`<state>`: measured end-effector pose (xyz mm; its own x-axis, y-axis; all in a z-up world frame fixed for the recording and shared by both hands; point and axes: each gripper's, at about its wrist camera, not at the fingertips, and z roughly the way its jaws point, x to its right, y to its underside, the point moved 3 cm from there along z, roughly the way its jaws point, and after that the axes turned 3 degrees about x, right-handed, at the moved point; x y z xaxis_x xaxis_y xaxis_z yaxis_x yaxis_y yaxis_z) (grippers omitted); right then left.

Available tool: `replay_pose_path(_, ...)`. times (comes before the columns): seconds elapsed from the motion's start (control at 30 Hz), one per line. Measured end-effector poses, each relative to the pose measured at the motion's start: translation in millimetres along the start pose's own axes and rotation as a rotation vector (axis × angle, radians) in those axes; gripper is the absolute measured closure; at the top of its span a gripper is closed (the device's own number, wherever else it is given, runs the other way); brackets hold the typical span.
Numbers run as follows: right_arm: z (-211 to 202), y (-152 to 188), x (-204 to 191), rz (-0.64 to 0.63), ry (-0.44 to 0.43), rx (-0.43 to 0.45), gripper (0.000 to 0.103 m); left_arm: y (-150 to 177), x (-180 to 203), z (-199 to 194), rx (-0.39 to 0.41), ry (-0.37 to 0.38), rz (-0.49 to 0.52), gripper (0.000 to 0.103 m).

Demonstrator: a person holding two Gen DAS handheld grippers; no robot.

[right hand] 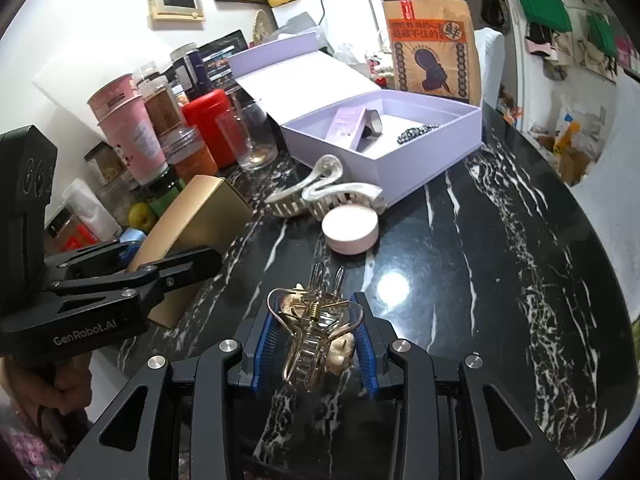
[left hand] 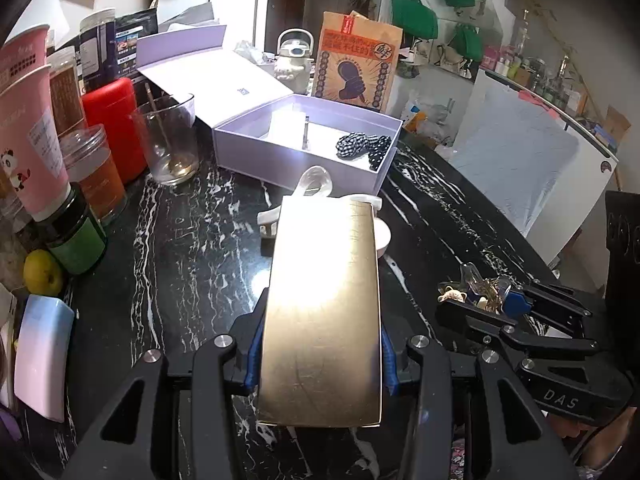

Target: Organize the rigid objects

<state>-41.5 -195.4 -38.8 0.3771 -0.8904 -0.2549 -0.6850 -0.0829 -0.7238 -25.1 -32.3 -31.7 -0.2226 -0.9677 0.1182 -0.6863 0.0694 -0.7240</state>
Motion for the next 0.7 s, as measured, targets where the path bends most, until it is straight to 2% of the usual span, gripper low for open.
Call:
replay_pose_path(0.33, -8, -18, -3, -0.022, -0.001, 0.031, 0.068, -24, 7, 1, 0.021, 0.022, 0.03, 0.059)
replay_pose_path(0.7, -7, -54, 4, -0.04, -0.013, 0.058, 0.068, -61, 10, 6, 0.057, 0.034, 0.048, 0.059)
